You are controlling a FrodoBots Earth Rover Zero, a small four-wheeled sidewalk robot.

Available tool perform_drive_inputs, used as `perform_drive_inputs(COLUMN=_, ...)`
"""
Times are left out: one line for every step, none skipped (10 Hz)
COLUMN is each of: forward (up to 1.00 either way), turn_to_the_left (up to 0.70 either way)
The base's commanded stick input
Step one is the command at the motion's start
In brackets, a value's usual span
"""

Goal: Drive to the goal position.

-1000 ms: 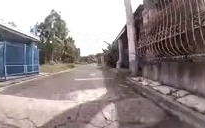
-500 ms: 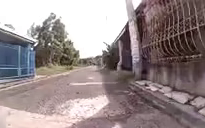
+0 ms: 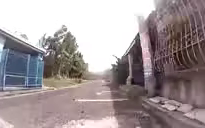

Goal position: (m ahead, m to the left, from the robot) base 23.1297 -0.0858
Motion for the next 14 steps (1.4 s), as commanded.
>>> perform_drive_inputs(forward=0.85, turn_to_the_left=0.00)
perform_drive_inputs(forward=0.85, turn_to_the_left=0.00)
perform_drive_inputs(forward=0.85, turn_to_the_left=0.00)
perform_drive_inputs(forward=0.85, turn_to_the_left=0.00)
perform_drive_inputs(forward=0.85, turn_to_the_left=0.00)
perform_drive_inputs(forward=0.85, turn_to_the_left=0.00)
perform_drive_inputs(forward=0.85, turn_to_the_left=0.00)
perform_drive_inputs(forward=0.85, turn_to_the_left=0.00)
perform_drive_inputs(forward=0.85, turn_to_the_left=0.00)
perform_drive_inputs(forward=0.85, turn_to_the_left=0.00)
perform_drive_inputs(forward=0.85, turn_to_the_left=0.00)
perform_drive_inputs(forward=0.85, turn_to_the_left=0.00)
perform_drive_inputs(forward=0.85, turn_to_the_left=0.00)
perform_drive_inputs(forward=0.85, turn_to_the_left=0.26)
